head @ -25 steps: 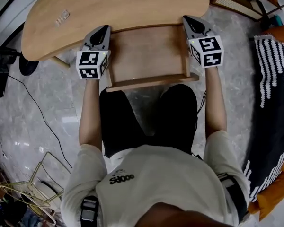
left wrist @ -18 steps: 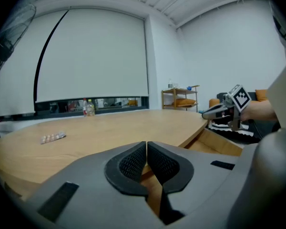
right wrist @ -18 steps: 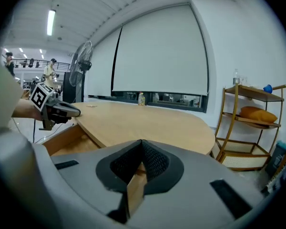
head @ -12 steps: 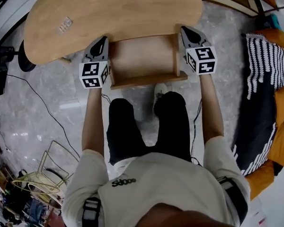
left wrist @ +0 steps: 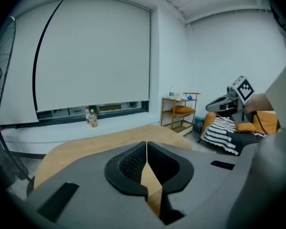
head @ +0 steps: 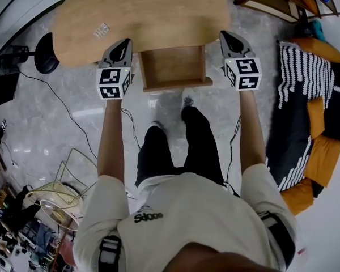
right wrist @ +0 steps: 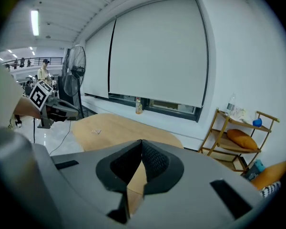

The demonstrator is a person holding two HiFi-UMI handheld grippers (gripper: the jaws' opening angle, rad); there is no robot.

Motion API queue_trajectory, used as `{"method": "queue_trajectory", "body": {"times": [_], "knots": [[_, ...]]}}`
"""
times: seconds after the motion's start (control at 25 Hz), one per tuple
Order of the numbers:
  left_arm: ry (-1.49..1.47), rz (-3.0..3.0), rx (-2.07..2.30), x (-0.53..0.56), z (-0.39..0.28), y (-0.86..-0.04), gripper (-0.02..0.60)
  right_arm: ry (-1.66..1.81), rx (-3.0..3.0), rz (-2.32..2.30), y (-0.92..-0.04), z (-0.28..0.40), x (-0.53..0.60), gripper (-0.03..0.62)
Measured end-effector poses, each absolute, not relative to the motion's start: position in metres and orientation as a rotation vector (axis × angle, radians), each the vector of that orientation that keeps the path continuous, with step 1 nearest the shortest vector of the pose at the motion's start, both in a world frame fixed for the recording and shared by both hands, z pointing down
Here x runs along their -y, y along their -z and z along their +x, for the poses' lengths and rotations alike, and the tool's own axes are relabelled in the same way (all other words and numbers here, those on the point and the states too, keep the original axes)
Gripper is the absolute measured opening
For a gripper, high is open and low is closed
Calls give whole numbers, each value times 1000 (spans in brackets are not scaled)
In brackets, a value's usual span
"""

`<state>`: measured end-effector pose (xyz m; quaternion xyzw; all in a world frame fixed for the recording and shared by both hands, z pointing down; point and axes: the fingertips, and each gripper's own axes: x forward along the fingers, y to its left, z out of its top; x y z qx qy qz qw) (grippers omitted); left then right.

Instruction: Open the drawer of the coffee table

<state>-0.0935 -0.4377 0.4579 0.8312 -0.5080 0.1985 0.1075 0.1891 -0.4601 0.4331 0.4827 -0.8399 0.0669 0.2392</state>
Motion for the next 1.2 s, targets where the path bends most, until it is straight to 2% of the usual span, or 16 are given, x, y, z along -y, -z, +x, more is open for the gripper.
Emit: {"method": "queue_trajectory", "body": {"times": [0.28,0.52,0.72,1.2], "knots": [[-560,2467,1527,419,-106,-325,25,-158,2386,1363,-288,173,445,6],[-485,2516,1565,377,-122,-237,25,-40,2437,1306,-196,140,403,6],[-531,2557,1648,343,-128,-174,25,64,2425,1335,-134,133,353,6],[-419,2789,1612,232,-156,-50,25,312,2408,1449,-17,90,232,6]]}}
